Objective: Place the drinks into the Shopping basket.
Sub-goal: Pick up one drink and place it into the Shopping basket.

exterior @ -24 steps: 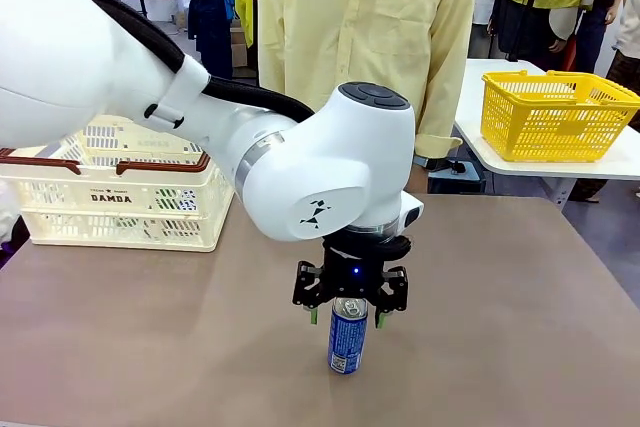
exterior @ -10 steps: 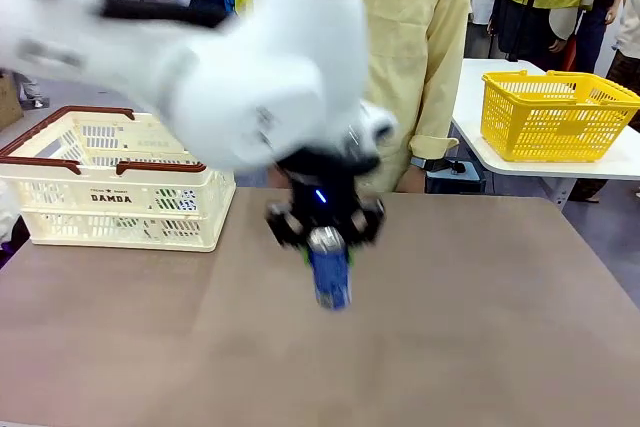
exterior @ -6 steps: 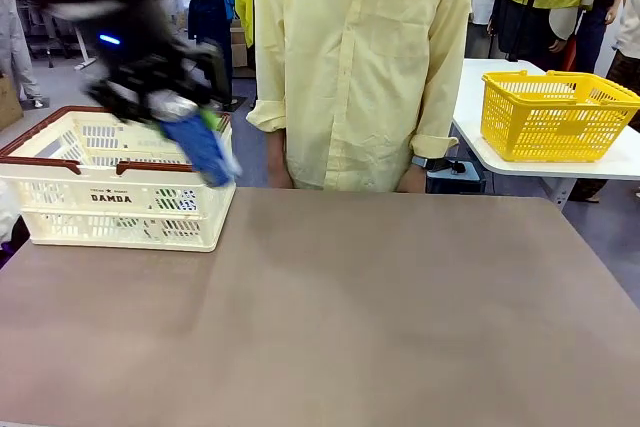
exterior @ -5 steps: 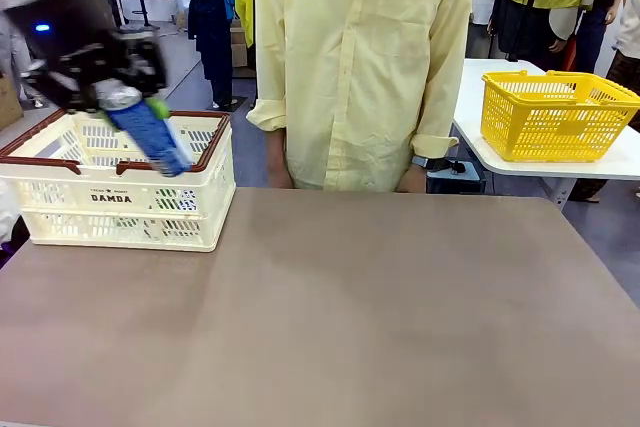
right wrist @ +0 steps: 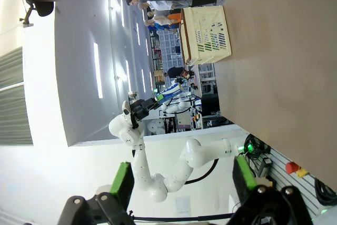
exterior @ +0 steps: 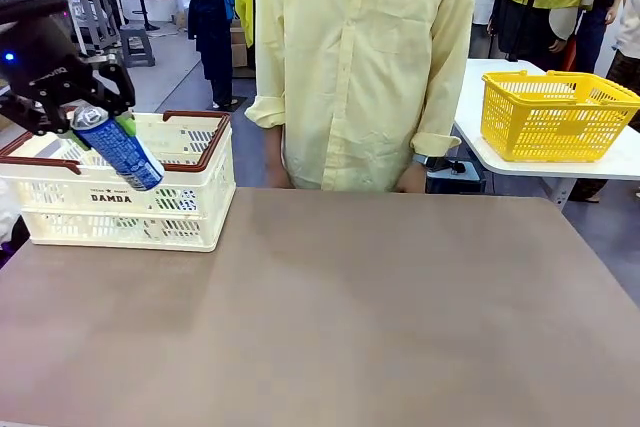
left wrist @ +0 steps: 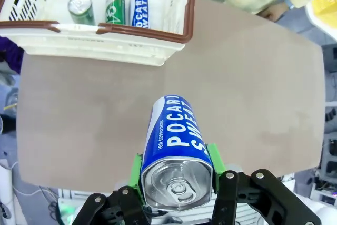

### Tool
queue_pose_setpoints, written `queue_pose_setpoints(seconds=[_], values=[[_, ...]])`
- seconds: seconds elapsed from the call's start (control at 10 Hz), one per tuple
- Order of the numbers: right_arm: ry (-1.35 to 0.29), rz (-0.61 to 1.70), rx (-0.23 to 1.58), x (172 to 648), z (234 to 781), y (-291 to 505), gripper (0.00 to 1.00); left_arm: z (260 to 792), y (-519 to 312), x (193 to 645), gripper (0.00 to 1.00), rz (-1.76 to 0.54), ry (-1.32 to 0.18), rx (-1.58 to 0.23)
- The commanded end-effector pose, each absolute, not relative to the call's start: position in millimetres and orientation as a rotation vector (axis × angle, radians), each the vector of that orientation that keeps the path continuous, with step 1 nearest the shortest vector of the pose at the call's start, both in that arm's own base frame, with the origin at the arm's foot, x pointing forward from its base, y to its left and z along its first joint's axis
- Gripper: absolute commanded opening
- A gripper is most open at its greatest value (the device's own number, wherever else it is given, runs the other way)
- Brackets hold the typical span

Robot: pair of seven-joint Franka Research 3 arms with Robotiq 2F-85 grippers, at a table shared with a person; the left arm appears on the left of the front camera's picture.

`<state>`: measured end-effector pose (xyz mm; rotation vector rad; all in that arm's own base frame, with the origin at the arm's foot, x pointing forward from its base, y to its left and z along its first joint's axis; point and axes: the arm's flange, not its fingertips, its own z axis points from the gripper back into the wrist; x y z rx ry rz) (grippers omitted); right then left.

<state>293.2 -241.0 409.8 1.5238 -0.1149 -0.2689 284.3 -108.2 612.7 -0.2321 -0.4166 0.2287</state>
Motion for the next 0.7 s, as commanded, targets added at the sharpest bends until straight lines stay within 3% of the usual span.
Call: queue_pose_setpoints(seconds=[0.0, 0.2, 0.4, 0.6], values=[[-0.106, -0.278, 1.53, 292, 414, -240, 1.0, 624, -110, 287, 0.0, 0.2, -0.424, -0.229], [-0.106, -0.278, 1.53, 292, 414, -240, 1.0, 615, -113, 284, 0.0, 0.219, -0.42, -0.227], [-0.106, -0.278, 1.53, 292, 414, -240, 1.0, 644, -53, 334, 0.0, 0.317, -0.488, -0.133], [-0.106, -0.278, 1.53, 292, 414, -240, 1.0, 677, 17, 405, 0.0, 0.225, -0.467, -0.158]])
